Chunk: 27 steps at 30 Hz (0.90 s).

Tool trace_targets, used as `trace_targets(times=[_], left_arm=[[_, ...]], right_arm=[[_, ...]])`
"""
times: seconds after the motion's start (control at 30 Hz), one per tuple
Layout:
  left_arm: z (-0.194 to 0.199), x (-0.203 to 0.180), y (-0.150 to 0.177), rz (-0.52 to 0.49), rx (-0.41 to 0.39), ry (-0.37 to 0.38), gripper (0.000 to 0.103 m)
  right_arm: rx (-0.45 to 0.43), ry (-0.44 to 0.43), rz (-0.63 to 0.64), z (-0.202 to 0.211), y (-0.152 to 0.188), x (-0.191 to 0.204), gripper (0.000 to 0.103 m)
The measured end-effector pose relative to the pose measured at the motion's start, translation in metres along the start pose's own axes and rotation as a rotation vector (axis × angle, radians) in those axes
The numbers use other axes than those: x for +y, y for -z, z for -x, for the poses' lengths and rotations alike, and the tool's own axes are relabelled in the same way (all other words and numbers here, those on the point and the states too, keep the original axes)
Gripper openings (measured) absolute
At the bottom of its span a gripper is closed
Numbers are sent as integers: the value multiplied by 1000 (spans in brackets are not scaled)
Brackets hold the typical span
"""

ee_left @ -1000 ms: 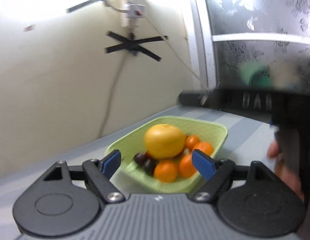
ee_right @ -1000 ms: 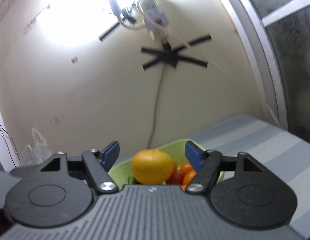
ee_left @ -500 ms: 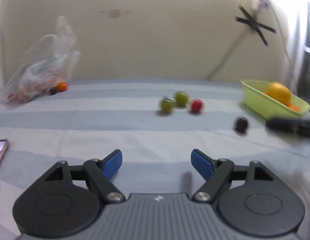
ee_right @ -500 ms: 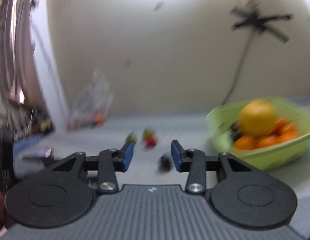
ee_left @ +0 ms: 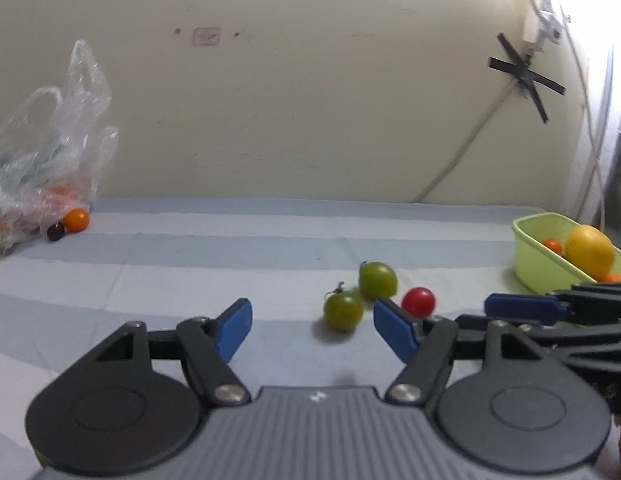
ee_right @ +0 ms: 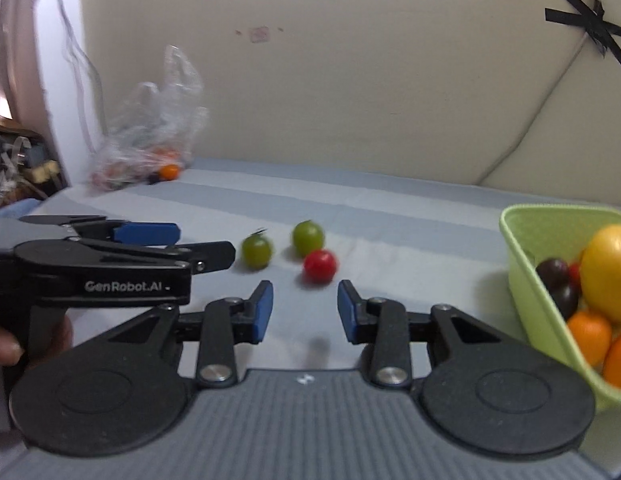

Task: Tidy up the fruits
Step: 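Open both tools and move them back toward the remaining tomatoes and plum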

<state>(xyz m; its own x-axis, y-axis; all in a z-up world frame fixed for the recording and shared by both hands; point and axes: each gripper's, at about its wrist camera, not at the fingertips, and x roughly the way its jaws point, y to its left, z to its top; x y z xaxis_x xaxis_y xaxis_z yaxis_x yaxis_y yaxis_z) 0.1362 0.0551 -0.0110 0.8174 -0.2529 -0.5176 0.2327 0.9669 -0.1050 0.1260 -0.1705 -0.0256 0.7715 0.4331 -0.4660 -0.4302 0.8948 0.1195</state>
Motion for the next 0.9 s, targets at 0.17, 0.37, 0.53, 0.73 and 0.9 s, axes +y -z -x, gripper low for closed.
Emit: trace_targets(times=[0.17,0.37,0.53,0.73,0.9], left_arm=[[8,10,4,55,-21,-9,73],[13,5,4,22,-32,-23,73],[22,4,8,12,-40,-44,73],[39,3,17,5,-59,-75,73],[48,4,21,-7,-73,-93,73]], right_arm=[[-39,26,-62,9,10,0,39],[-93,59,-87,44,45,17,39],[-115,86,-111,64,59,23,40],[-123,97,-185,75,68,20,40],[-141,103,-196,82,73,22,46]])
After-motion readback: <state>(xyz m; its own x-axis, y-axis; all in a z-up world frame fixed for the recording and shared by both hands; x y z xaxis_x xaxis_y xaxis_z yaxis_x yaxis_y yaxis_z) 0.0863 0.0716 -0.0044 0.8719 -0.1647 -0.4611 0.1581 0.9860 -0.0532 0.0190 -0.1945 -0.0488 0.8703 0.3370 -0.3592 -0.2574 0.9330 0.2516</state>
